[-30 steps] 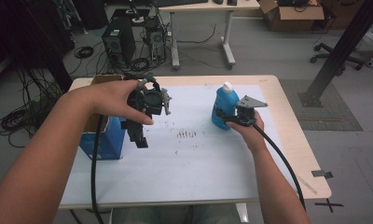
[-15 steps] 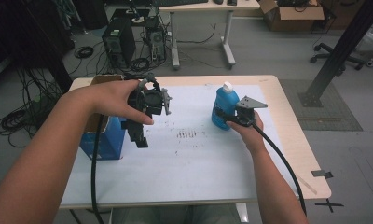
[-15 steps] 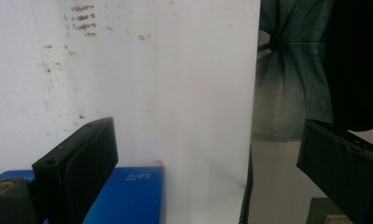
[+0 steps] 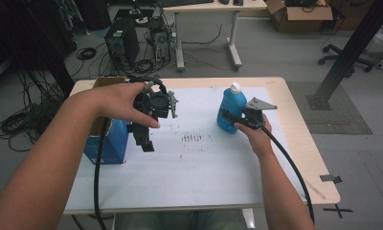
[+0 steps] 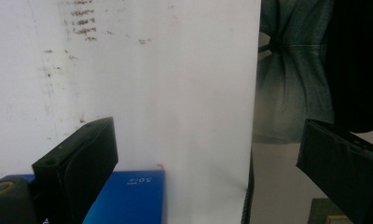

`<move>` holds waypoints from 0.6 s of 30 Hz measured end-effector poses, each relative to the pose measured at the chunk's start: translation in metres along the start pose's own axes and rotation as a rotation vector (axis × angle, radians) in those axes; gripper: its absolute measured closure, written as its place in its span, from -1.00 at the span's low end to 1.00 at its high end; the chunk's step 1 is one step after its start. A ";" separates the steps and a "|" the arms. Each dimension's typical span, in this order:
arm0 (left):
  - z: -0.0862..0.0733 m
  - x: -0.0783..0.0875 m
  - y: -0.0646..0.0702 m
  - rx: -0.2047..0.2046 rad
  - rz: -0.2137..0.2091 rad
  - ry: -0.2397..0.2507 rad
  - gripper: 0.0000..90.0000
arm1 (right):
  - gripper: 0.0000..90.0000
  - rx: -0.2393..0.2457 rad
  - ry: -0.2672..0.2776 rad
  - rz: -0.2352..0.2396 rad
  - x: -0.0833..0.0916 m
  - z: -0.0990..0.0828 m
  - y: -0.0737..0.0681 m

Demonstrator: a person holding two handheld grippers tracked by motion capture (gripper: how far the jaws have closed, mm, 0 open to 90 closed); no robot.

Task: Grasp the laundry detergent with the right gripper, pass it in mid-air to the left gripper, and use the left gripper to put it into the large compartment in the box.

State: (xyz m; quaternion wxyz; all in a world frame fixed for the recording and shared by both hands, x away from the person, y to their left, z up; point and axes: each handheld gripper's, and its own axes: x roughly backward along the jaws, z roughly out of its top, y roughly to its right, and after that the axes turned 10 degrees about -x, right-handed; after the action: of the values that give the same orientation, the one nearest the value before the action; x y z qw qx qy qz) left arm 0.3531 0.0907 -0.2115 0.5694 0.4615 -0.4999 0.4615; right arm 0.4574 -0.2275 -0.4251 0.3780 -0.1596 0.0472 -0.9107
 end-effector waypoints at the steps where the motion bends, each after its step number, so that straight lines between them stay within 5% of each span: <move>1: 0.000 0.000 0.000 0.003 -0.002 0.001 -0.88 | 0.04 0.002 0.001 0.002 0.001 0.002 0.000; 18: 0.000 0.005 0.001 0.018 0.018 0.000 -0.88 | 0.04 0.067 -0.003 0.056 0.022 0.038 0.001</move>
State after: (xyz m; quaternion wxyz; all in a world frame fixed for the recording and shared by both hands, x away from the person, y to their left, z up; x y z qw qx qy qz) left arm 0.3528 0.0913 -0.2070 0.5609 0.4619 -0.5001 0.4711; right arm 0.4553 -0.2424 -0.3841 0.4086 -0.1467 0.0205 -0.9006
